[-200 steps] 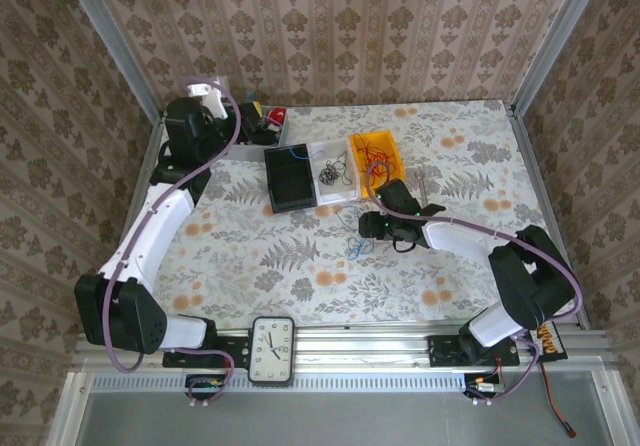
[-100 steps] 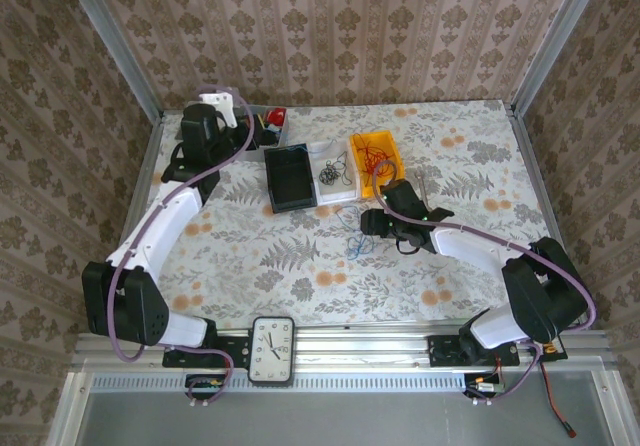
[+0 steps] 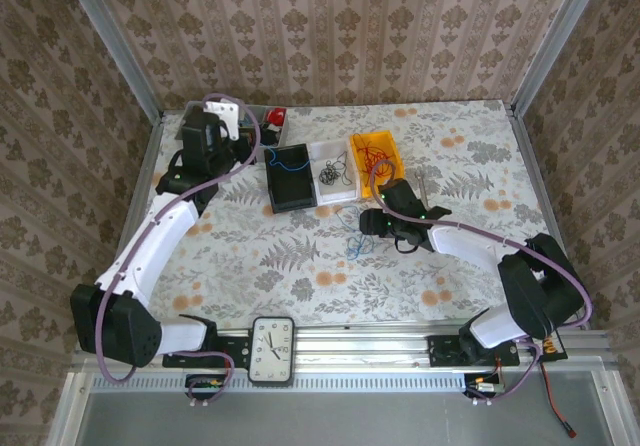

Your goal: Untangle the cables

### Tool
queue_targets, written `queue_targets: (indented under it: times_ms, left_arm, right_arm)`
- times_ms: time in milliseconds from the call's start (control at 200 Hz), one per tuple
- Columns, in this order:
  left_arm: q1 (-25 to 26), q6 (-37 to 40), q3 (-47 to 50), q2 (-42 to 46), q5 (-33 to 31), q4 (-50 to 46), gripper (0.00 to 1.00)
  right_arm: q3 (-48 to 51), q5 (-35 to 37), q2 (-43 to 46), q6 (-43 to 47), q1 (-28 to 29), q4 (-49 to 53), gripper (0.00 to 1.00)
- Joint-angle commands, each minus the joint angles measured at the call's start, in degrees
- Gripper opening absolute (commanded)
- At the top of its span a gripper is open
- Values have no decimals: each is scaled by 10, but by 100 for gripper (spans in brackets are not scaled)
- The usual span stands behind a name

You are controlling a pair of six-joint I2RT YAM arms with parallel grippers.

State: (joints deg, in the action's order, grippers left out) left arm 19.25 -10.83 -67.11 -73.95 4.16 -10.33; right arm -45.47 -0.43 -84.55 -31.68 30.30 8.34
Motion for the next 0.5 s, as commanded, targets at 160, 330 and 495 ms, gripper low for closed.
queue_targets:
  times_ms: [160, 330, 495]
  left_arm:
    - [53, 101, -11, -29, -75, -40, 0]
    - [59, 94, -26, -76, -19, -50, 0]
    - [53, 50, -70, -146, 153, -83, 0]
  right_arm:
    - [-22, -3, -7, 8, 0, 10, 57]
    - [-13, 4, 1, 7, 0, 15, 57]
    - [-7, 13, 9, 7, -2, 23, 57]
